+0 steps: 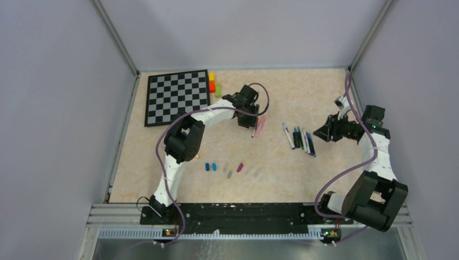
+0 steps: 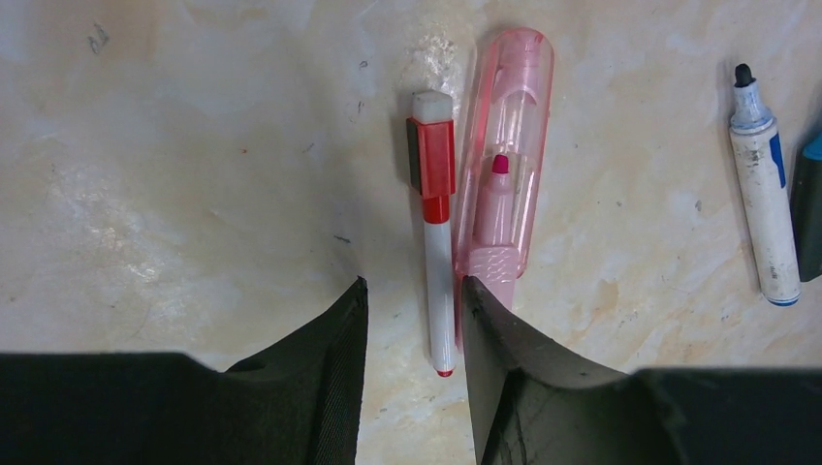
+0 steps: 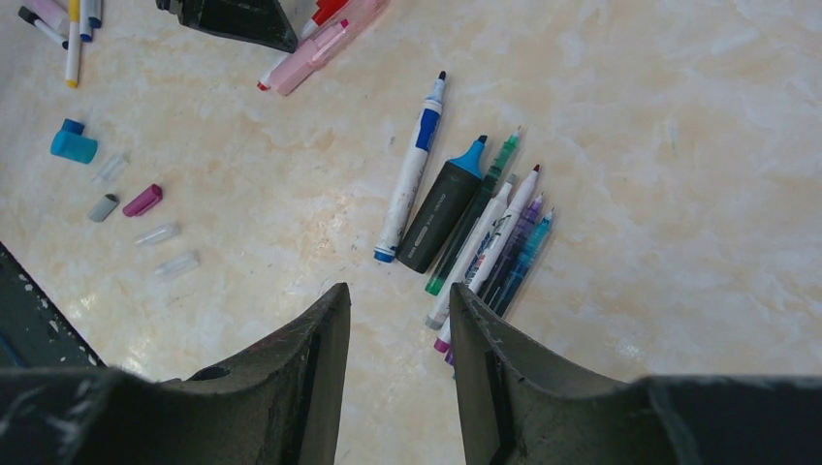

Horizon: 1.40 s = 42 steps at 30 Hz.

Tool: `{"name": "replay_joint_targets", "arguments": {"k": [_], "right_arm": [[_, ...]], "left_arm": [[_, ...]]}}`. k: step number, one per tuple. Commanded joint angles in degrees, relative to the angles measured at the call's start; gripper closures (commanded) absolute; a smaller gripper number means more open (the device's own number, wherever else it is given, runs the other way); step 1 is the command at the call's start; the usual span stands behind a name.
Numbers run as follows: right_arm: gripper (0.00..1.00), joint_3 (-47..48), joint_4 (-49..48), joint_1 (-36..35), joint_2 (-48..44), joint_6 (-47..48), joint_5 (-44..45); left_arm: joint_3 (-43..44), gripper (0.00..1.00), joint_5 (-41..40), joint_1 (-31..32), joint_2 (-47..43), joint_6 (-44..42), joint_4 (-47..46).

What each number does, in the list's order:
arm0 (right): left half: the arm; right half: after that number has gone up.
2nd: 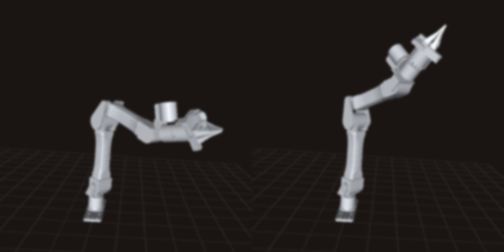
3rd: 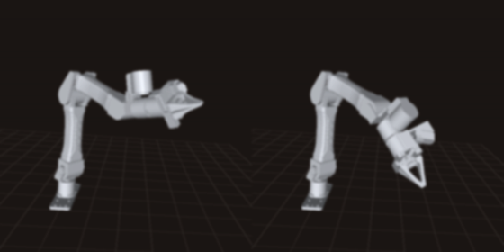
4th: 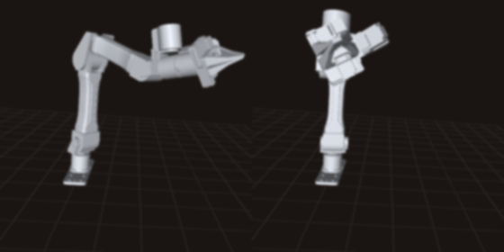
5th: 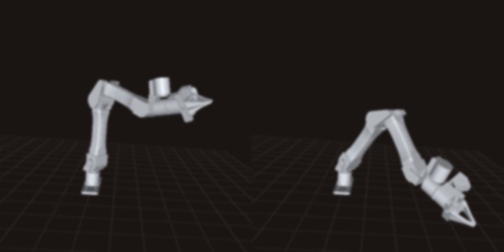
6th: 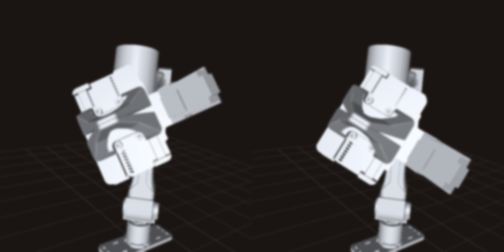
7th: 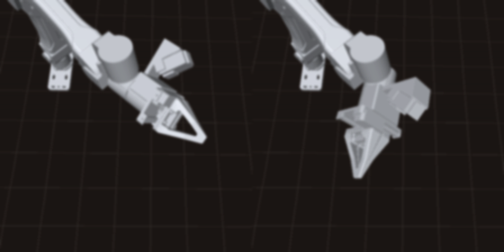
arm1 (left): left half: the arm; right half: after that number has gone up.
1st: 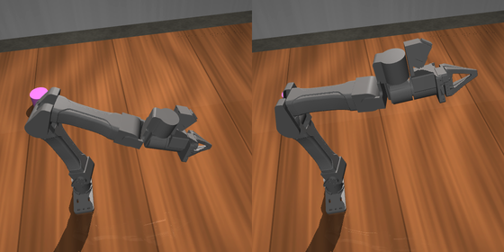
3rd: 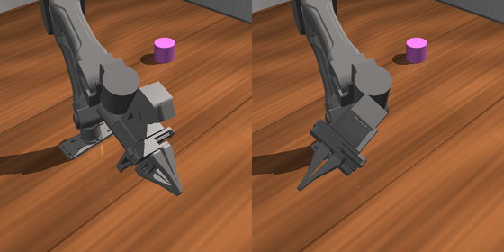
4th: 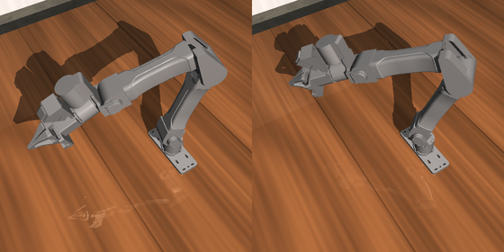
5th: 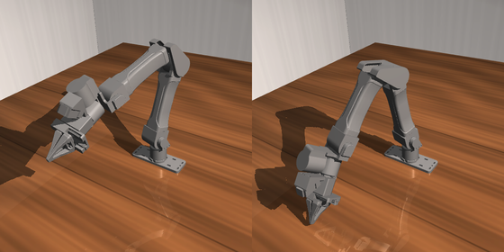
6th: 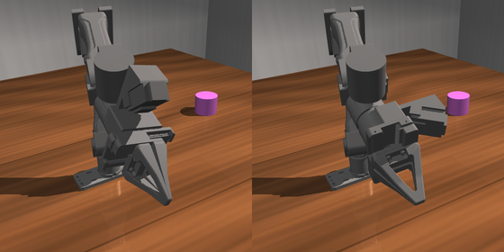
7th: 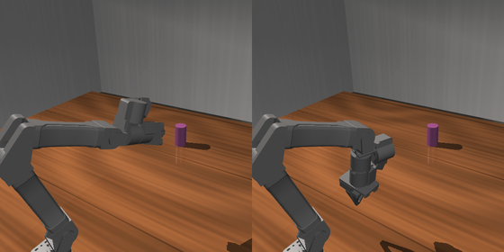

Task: Open the pen caps
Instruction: Pick up the pen from the center of the board.

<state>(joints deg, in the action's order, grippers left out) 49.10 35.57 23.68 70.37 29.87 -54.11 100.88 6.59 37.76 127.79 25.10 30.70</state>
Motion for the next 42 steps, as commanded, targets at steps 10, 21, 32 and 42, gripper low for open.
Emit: {"name": "replay_joint_targets", "arguments": {"k": [10,21,32,42], "right_arm": [[0.59,-0.06,-0.82,0.31,-1.42,1.31,-1.13],[0.59,0.02,-0.82,0.26,-1.46,1.39,-1.18],[0.59,0.03,-0.66,0.25,-1.46,1.43,-1.15],[0.59,0.12,-0.42,0.31,-1.46,1.61,-1.18]], "left_arm": [[3.64,0.62,-1.5,0.16,1.56,-1.84,1.57],[4.81,0.62,-2.29,0.98,3.14,-3.49,3.63],[5.68,0.61,-1.62,1.71,3.29,-4.09,5.45],[5.39,0.69,-2.94,1.71,2.9,-4.53,5.49]]}}
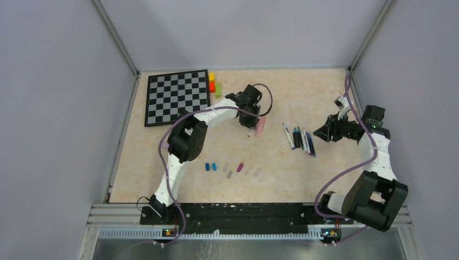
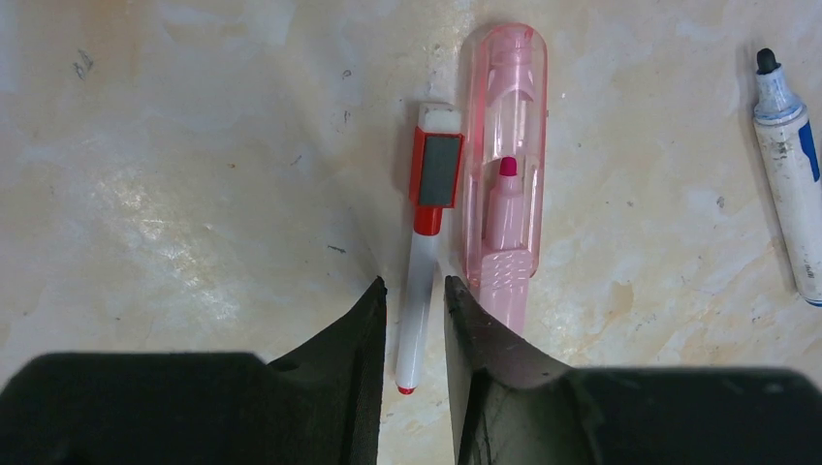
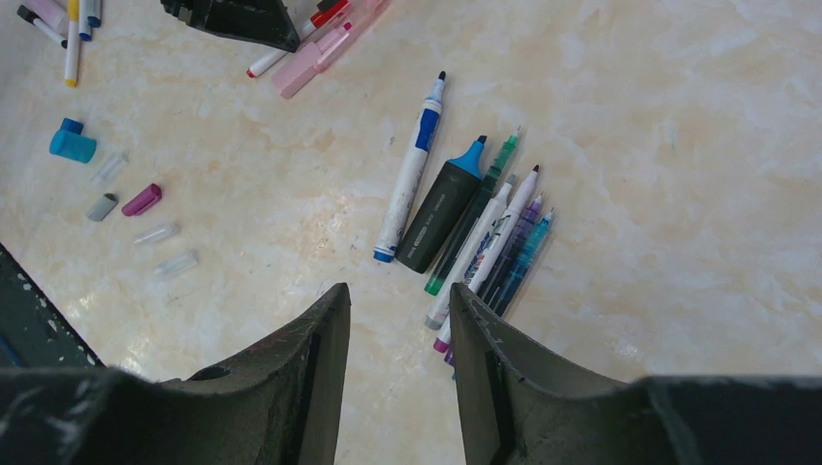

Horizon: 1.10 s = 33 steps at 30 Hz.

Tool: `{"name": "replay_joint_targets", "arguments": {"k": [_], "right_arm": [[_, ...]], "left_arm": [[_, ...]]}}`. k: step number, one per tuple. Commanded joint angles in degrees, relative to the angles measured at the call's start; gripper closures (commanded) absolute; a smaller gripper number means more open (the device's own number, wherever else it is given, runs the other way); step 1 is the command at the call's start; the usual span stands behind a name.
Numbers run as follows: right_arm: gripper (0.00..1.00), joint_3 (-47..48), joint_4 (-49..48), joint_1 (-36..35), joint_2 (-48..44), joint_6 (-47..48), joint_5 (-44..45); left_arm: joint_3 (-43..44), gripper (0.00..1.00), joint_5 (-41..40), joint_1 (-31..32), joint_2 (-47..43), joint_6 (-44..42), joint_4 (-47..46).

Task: Open the pen caps
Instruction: Pick up the pen from the center of the board.

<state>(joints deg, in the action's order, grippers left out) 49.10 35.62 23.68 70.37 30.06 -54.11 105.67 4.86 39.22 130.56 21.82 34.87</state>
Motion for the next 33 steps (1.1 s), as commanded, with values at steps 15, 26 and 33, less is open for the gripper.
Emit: {"name": "replay_joint_targets", "arguments": {"k": [15,26,33], "right_arm": [[0.59,0.21,-0.28,0.29,-1.46,1.5,-1.31],[0.59,0.21,-0.26,0.31,-1.63,1.55,-1.59],[0.58,0.12,1.64,0.24,-2.14,4.26,-5.12]], "left_arm": [[-1.24,0.74,-12.72,0.94,0.6,-5.17,5.33],[-2.61,0.96,-14.39,0.92,0.44,-7.05,5.12],[-7.62,1.0,-14.93,0.22,-6.38,-5.71,0.36]]}}
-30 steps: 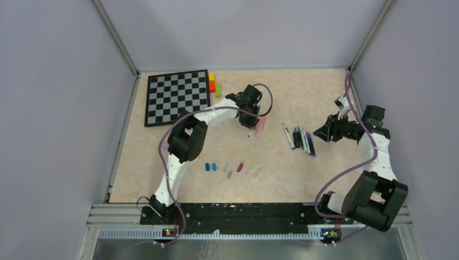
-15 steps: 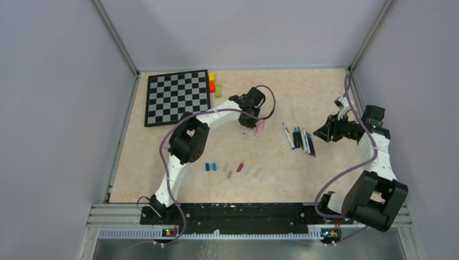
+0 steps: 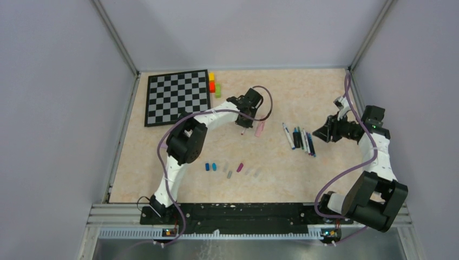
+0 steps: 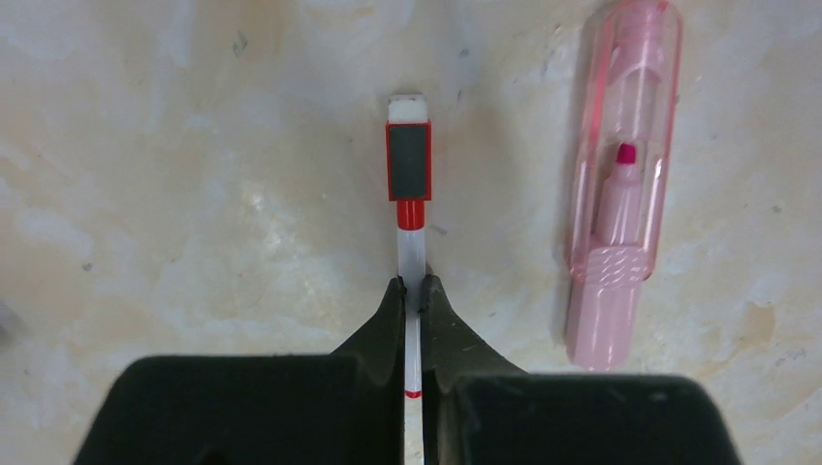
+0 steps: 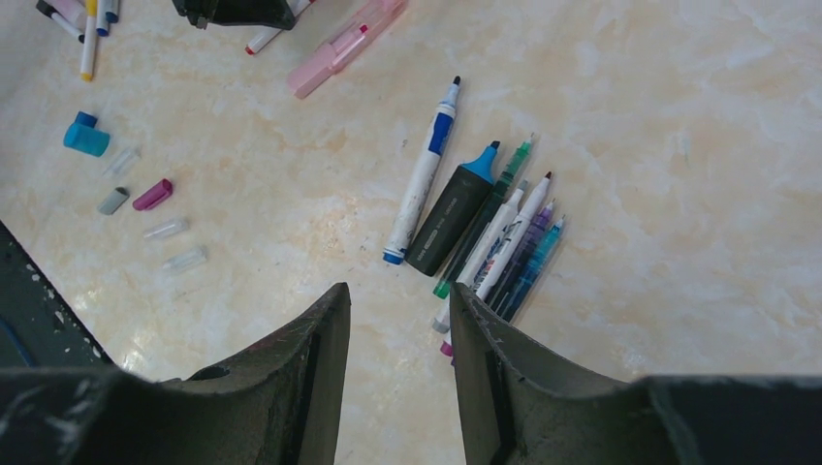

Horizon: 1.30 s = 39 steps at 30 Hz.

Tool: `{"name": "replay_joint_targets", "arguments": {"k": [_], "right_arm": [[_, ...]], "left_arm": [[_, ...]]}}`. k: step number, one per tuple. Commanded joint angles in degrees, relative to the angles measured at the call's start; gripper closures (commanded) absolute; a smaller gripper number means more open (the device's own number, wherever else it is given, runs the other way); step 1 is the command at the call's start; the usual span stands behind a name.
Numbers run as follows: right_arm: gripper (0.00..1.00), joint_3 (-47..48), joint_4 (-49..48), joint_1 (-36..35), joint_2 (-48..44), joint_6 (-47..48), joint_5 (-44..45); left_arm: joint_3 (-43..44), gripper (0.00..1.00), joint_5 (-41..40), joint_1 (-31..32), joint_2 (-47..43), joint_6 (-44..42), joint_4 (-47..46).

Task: Open the pen caps
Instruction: Pick up the pen from the center of the board.

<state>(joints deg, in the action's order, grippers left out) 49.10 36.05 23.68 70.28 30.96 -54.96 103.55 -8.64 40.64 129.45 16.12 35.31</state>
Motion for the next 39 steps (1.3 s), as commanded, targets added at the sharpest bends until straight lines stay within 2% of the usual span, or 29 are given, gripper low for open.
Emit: {"name": "replay_joint_targets", "arguments": {"k": [1,7,11,13,16,19,22,26,28,32,39], "right_arm": [[0.58,0.04,1.54,0.3,-2.27,4.05,-5.24],[0.58,-2.32,2.16,0.27,-5.73,7.48,-12.72],[0.57,-4.33,1.32,0.27,-7.98,8.2,-18.17],[0.56,-4.97,0.68,0.27,-8.59,7.27,-21.24],[0.54,-6.01,-2.27,0.17,-8.67,1.21,-27.51],[0.53,-7.76,-8.97,-0.71,-8.3,-7.79,-33.18],[0.53,-9.62,-16.49,-3.11,-7.75,-15.51,-34.72],[0.51,-9.86,-17.05,-9.32,-6.25,-16.23,-34.22],[0.47,-9.97,-17.23,-11.61,-5.5,-16.49,-34.2],[0.46,-10.08,-17.57,-14.36,-4.41,-16.86,-34.63],[0.45,-9.9,-17.98,-17.05,-4.01,-16.9,-34.47]], "left_arm": [[-7.21,1.0,-0.4,-1.33,-7.45,0.31,-1.85],[-22.29,1.0,8.06,-1.36,-23.41,3.1,-20.16],[-33.22,1.0,17.79,-1.36,-33.45,5.89,-33.12],[-39.53,1.0,25.52,-1.35,-38.07,7.53,-42.26],[-49.82,1.0,31.88,-1.3,-44.3,13.35,-55.96],[-56.51,1.0,35.07,-0.75,-47.26,20.03,-68.7],[-61.16,1.0,34.11,1.24,-47.95,25.41,-80.65],[-62.44,1.0,29.76,5.48,-45.86,28.7,-89.09],[-62.29,1.0,25.51,7.52,-44.97,28.34,-91.14],[-61.09,1.0,19.87,10.23,-42.19,28.77,-93.49],[-58.43,1.0,18.24,12.85,-36.23,30.76,-97.15]]}}
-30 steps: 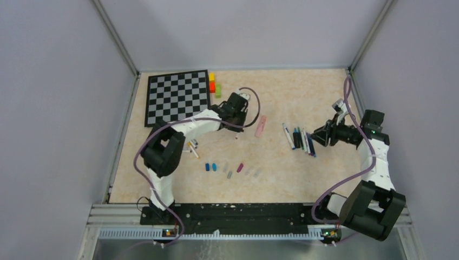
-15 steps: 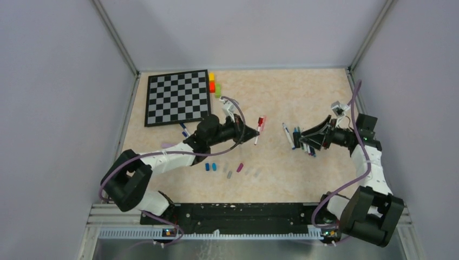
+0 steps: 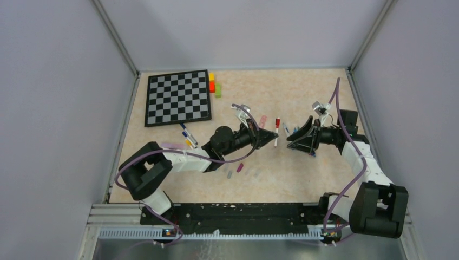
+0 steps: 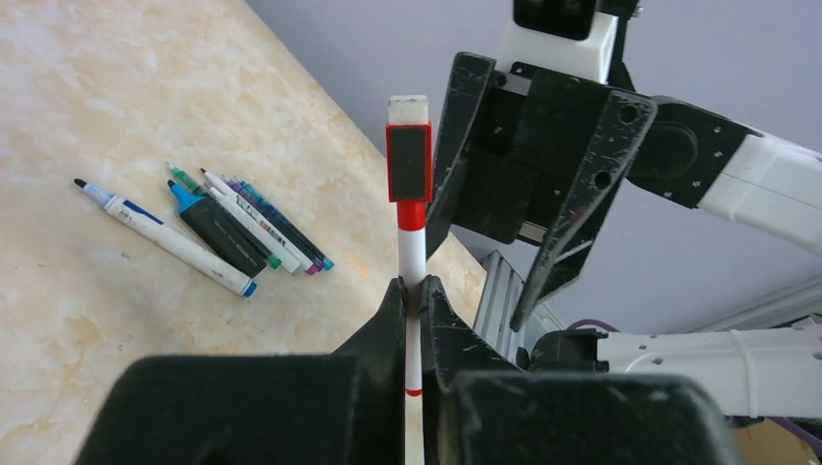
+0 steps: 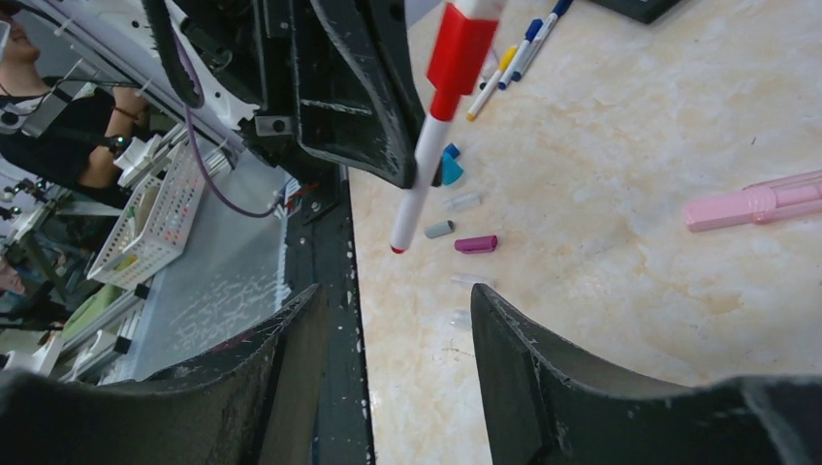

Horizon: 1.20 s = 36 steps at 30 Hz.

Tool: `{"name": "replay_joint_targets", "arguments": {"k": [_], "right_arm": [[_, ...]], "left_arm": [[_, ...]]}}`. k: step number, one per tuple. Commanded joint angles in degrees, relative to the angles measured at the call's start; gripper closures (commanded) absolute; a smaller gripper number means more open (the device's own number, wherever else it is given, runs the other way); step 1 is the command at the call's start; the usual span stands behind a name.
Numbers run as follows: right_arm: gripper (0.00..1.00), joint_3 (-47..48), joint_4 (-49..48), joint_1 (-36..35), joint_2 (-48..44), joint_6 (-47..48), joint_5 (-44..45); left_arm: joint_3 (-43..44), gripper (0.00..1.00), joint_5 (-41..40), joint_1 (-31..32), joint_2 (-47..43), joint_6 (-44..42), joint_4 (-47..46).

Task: Open the pen caps
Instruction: Pick up the pen from the center of the board.

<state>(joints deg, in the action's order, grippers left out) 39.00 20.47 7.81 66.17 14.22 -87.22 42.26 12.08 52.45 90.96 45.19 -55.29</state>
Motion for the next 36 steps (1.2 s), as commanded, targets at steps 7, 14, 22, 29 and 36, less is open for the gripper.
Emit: {"name": "replay_joint_targets", "arguments": {"k": [7,14,22,29,36], "right_arm": [[0.45,0.43,-2.43,-1.22,-0.01,-0.29,-0.79],[0.45,-1.05,-7.18,-2.6,0.42,-4.48,0.39],[0.45,-0.16,-8.36,-3.51,0.63,-5.87,1.82],[0.43,3.32,0.66,-1.59,0.39,1.65,2.08],[0.43,3.44,-1.17,-0.53,0.49,-0.94,2.64]], "left_arm": [[3.54,1.0,-2.19,2.27,3.79,1.03,-5.29],[3.97,1.0,-3.87,3.03,5.15,1.67,-7.23],[4.77,1.0,-3.99,3.63,6.04,1.15,-7.0],[3.6,1.0,-1.23,3.63,3.87,-2.44,-1.13],[3.65,1.0,3.82,3.62,3.83,-3.77,0.42]]}}
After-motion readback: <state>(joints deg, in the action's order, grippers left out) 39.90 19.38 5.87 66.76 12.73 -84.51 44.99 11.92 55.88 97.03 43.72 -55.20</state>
